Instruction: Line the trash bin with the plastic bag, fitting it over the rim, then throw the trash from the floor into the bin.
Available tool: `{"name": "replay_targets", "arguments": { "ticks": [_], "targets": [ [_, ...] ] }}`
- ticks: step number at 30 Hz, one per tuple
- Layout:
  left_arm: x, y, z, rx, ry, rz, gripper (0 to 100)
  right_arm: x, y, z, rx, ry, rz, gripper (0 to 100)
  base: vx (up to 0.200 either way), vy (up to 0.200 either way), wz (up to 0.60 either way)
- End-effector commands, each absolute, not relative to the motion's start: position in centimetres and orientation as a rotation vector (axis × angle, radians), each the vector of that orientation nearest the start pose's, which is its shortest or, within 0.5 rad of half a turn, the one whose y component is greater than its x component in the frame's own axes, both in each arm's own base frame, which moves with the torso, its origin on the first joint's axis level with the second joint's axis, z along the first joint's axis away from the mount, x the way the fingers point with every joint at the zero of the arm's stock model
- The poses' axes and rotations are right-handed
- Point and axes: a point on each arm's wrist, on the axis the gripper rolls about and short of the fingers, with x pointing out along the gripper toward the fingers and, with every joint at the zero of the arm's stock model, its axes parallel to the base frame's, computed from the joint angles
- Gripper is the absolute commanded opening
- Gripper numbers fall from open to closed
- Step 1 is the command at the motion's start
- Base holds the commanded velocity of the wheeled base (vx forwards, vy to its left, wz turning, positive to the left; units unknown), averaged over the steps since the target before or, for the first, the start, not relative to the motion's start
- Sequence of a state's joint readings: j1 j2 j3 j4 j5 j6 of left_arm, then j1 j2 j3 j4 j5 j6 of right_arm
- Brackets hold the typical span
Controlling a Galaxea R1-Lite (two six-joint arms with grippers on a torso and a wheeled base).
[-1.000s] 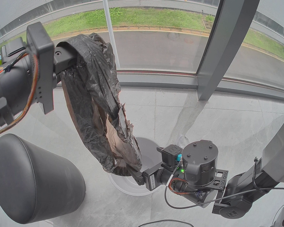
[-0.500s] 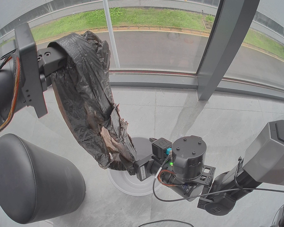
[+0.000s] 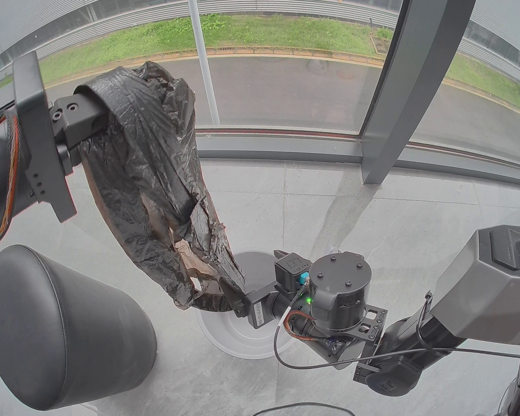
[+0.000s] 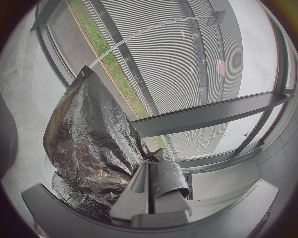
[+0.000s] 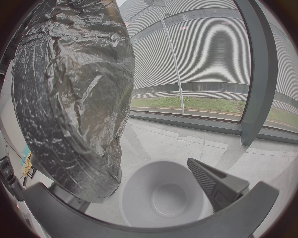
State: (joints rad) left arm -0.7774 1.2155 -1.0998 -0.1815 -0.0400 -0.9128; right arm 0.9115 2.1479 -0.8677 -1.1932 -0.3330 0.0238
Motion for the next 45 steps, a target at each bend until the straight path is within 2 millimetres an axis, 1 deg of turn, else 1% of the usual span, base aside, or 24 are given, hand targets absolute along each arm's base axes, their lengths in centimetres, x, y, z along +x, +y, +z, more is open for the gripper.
{"name": "replay_targets", "arguments": {
  "ticks": [1,12,16,19,21,23,24,25,27,30,31,32,35,38,39,41,43,44,45],
  "targets": [
    [12.7,-12.4,34.3,-0.886,0.307,-0.784,0,24.3,30.2,9.4,-0.034,0.083,0.579,0,0.000,0.000,0.00],
    [12.6,-12.3,33.9,-0.880,0.324,-0.788,0,23.9,29.9,9.6,-0.037,0.086,0.577,0,0.000,0.000,0.00],
    [13.0,-12.5,32.9,-0.843,0.341,-0.765,0,22.9,28.8,10.3,-0.065,0.084,0.556,0,0.000,0.000,0.00],
    [13.6,-12.3,31.9,-0.818,0.351,-0.724,0,21.8,27.5,11.2,-0.111,0.071,0.577,0,0.000,0.000,0.00],
    [13.7,-12.3,31.5,-0.808,0.360,-0.721,0,21.3,26.9,11.9,-0.125,0.059,0.593,0,0.000,0.000,0.00],
    [13.9,-12.2,31.1,-0.796,0.377,-0.726,0,20.7,26.0,13.1,-0.137,0.045,0.629,0,0.000,0.000,0.00],
    [14.0,-12.1,31.0,-0.795,0.378,-0.726,0,20.6,25.8,13.3,-0.144,0.044,0.638,0,0.000,0.000,0.00],
    [14.3,-11.9,30.6,-0.782,0.383,-0.716,0,20.2,25.0,13.9,-0.180,0.047,0.675,0,0.000,0.000,0.00],
    [14.8,-11.9,30.0,-0.769,0.397,-0.704,0,20.0,23.7,14.9,-0.236,0.062,0.720,0,0.000,0.000,0.00],
    [15.0,-11.8,29.5,-0.764,0.415,-0.694,0,19.2,22.5,16.3,-0.280,0.117,0.776,0,0.000,0.000,0.00],
    [15.0,-11.8,29.5,-0.764,0.415,-0.694,0,19.2,22.5,16.3,-0.280,0.117,0.776,0,0.000,0.000,0.00],
    [15.2,-11.8,29.1,-0.761,0.430,-0.688,0,18.9,21.7,17.6,-0.296,0.155,0.805,0,0.000,0.000,0.00],
    [15.4,-11.7,28.6,-0.755,0.449,-0.693,0,18.5,20.8,19.7,-0.306,0.236,0.890,0,0.000,0.000,0.00],
    [15.8,-11.8,28.2,-0.754,0.465,-0.705,0,18.5,19.5,21.5,-0.314,0.342,0.964,0,0.000,0.000,0.00],
    [15.7,-11.8,28.1,-0.754,0.469,-0.708,0,18.6,19.4,21.9,-0.312,0.356,0.974,0,0.000,0.000,0.00],
    [15.8,-11.9,27.8,-0.752,0.480,-0.731,0,18.6,19.1,23.4,-0.311,0.404,1.006,0,0.000,0.000,0.00],
    [15.9,-12.0,27.4,-0.750,0.493,-0.749,0,19.0,18.7,24.4,-0.306,0.430,1.002,0,0.000,0.000,0.00],
    [16.2,-12.2,26.7,-0.748,0.510,-0.757,0,19.4,18.2,25.2,-0.298,0.462,1.008,0,0.000,0.000,0.00],
    [16.2,-12.2,26.5,-0.748,0.512,-0.759,0,19.5,18.1,25.4,-0.296,0.476,1.012,0,0.000,0.000,0.00]
  ]
}}
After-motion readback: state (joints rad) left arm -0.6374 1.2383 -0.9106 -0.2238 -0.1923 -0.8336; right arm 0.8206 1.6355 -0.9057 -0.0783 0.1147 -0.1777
